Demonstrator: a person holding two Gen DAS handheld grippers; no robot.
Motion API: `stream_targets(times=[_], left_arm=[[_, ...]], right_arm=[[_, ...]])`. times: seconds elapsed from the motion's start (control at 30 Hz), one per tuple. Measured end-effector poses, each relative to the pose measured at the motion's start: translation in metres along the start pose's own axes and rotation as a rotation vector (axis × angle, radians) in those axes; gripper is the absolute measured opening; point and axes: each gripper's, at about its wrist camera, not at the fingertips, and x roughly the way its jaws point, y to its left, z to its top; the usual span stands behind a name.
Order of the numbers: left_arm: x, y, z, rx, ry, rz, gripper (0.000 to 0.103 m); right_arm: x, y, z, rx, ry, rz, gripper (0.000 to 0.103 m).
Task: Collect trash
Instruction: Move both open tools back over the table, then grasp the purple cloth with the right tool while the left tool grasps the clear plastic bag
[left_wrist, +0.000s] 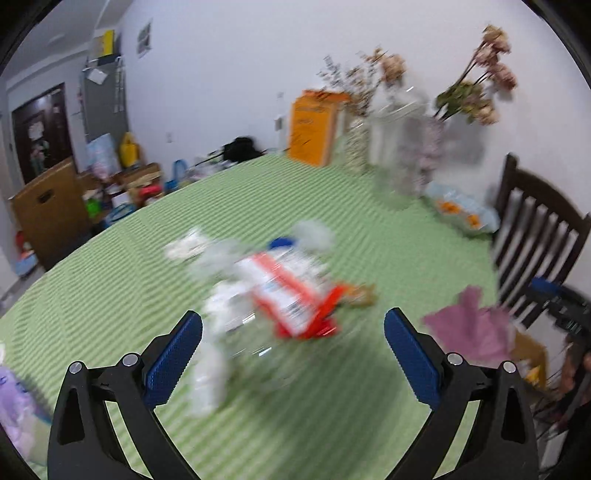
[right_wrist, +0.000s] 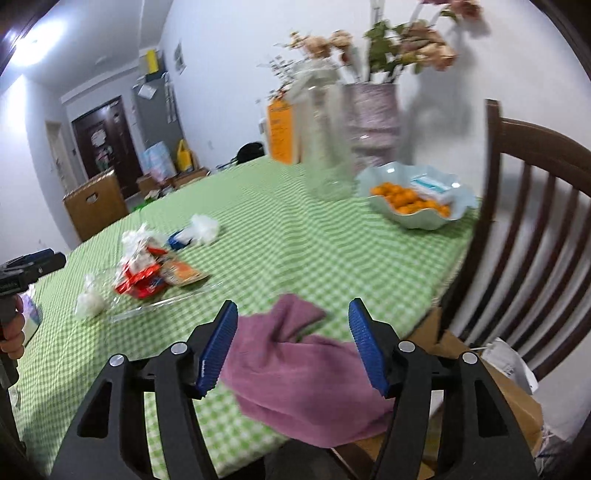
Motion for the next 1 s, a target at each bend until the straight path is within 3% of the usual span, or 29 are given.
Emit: stream_targets(times=[0.23, 0.4, 0.6, 0.63, 0.7, 0.77, 0.83, 0.93, 1.0], left_arm=[[0.017, 0.056, -0.04, -0.066, 0.089, 0.052, 0.095], [0.037, 0.068, -0.058, -0.078, 0.145, 0.079, 0.081], [0.058, 0.079, -0.065, -0.116, 0.173, 0.067, 0.055], [0.061, 0.081, -0.066, -0.122, 0.182, 0.061, 0.041], [0.066, 0.085, -0.067, -0.152, 0.196, 0.04, 0.025], [0.066, 0.088, -0.069, -0.166, 0.192, 0.042, 0.016], [0.062, 0.088, -0.069, -0.167, 0.185, 0.04, 0.01], [0.05, 0.092, -0.064, -0.173, 0.153, 0.052, 0.009], [0.039, 0.094, -0.058, -0.184, 0.124, 0.057, 0.008]], right_arm=[[0.026, 0.028, -0.014, -0.019, 0.066, 0.029, 0.064], [0.04, 0.037, -0.024, -0.037, 0.11, 0.011, 0.065], [0.062, 0.041, -0.039, -0.08, 0.172, -0.039, 0.066], [0.065, 0.041, -0.04, -0.086, 0.177, -0.052, 0.066], [0.074, 0.039, -0.045, -0.097, 0.197, -0.075, 0.066], [0.082, 0.036, -0.049, -0.091, 0.225, -0.084, 0.065], [0.082, 0.034, -0.05, -0.091, 0.219, -0.082, 0.053], [0.079, 0.028, -0.045, -0.071, 0.223, -0.063, 0.007], [0.07, 0.025, -0.035, -0.062, 0.207, -0.042, 0.006]])
